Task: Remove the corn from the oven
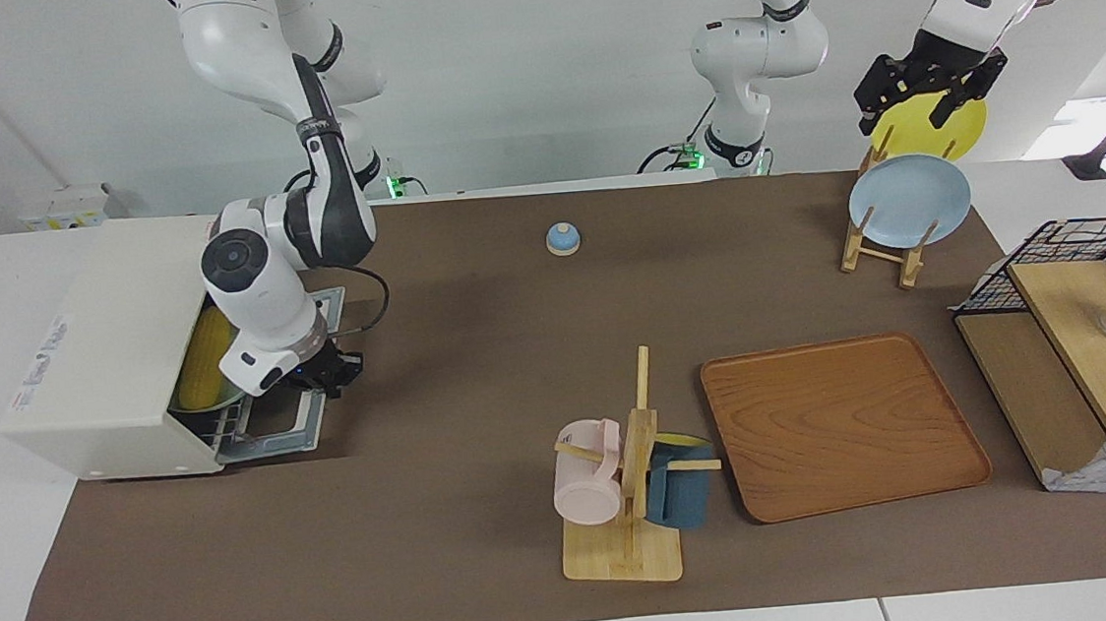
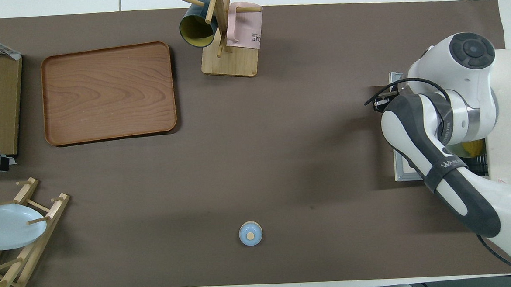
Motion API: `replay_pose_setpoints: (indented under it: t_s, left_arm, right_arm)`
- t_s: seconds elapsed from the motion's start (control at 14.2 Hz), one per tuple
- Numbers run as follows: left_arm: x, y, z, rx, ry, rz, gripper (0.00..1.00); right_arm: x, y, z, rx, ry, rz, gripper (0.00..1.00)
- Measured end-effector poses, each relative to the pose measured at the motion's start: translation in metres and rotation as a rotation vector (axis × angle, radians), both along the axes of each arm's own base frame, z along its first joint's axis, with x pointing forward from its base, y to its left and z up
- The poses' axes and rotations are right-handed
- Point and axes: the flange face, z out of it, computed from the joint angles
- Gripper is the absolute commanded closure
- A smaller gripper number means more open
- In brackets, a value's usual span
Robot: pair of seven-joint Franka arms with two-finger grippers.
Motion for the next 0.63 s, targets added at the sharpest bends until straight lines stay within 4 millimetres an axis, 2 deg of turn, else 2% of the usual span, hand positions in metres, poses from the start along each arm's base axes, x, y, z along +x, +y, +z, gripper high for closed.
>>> replay_pose_setpoints:
  t_s: [0.21, 0.35, 0.42, 0.49, 0.56, 0.63]
  left_arm:
    - [0.000, 0.000, 0.000, 0.000, 0.000, 0.000, 0.00]
    - [0.000, 0.000, 0.000, 0.000, 0.000, 0.000, 0.00]
    - [0.000, 0.000, 0.000, 0.000, 0.000, 0.000, 0.00]
    - [0.000, 0.000, 0.000, 0.000, 0.000, 0.000, 0.00]
    - [0.000, 0.000, 0.000, 0.000, 0.000, 0.000, 0.00]
    - [0.000, 0.000, 0.000, 0.000, 0.000, 0.000, 0.00]
  right_arm:
    - [0.006, 0.007, -0.016, -0.003, -0.028, -0.032, 1.00]
    - [0.007, 0.036, -0.013, 0.007, -0.050, -0.068, 0.97]
    - [0.008, 0.056, -0.007, 0.019, -0.061, -0.075, 0.91]
    - [0.009, 0.074, 0.002, 0.025, -0.065, -0.072, 0.75]
    - [0.011, 0.082, 0.013, 0.023, -0.057, -0.072, 0.55]
    - [0.013, 0.080, 0.029, 0.021, -0.045, -0.076, 0.42]
